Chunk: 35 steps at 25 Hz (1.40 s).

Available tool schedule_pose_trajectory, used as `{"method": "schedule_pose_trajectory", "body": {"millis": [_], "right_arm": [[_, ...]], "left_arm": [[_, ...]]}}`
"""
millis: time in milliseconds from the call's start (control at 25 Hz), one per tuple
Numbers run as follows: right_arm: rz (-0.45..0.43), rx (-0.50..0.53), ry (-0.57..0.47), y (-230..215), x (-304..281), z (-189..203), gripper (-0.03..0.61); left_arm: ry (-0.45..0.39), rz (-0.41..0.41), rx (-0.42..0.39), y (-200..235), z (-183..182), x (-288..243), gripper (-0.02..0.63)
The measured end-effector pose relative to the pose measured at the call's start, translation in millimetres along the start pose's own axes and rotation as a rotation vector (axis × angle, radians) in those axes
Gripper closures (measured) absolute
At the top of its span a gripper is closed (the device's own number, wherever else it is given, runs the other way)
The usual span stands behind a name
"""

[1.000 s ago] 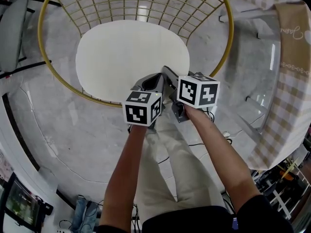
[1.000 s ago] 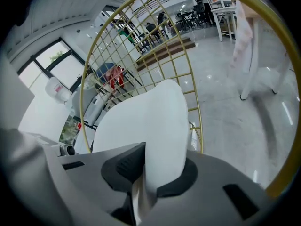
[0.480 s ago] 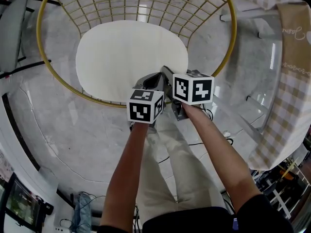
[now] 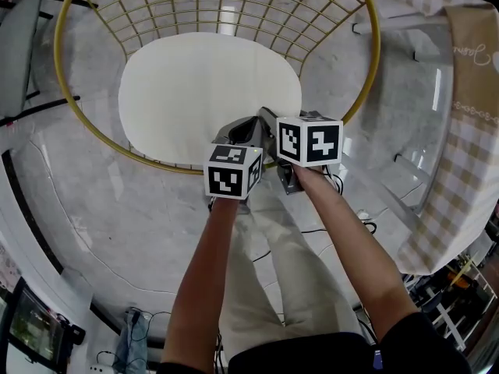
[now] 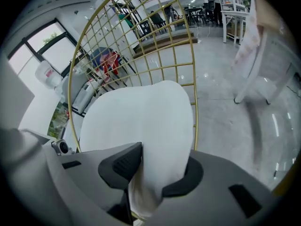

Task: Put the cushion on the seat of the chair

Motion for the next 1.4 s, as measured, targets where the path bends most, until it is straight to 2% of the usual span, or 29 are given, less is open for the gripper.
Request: {"method": "schedule_pose_trajectory", "body": {"millis": [360, 800, 1040, 1400], "right_arm": [[0.013, -0.019, -0.001, -3, 22, 0, 0.448], [0.073, -0.043, -0.069, -11, 66, 10, 0.449], [0.068, -0.035, -0.092, -10, 73, 9, 0.451], [0.064, -0.032, -0.097, 1, 78, 9, 0.451]], "left_arm": [[0.021, -0.025, 0.008, 0, -1, -3, 0.609], [0.030, -0.043, -0.005, 0, 0, -5, 0.609], [0.029, -0.056, -0.015, -2, 0, -7, 0.609], [0.015, -0.058, 0.032, -4, -6, 10, 0.609]]}}
Point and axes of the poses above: the fingertips, and each gripper's own axes: x backward along the fingers, y to its left, z out of its underside, the point moved 8 cm from there along x, backward along the fingers, and after that the axes turned 12 degrees about x, right-handed, at the moved point
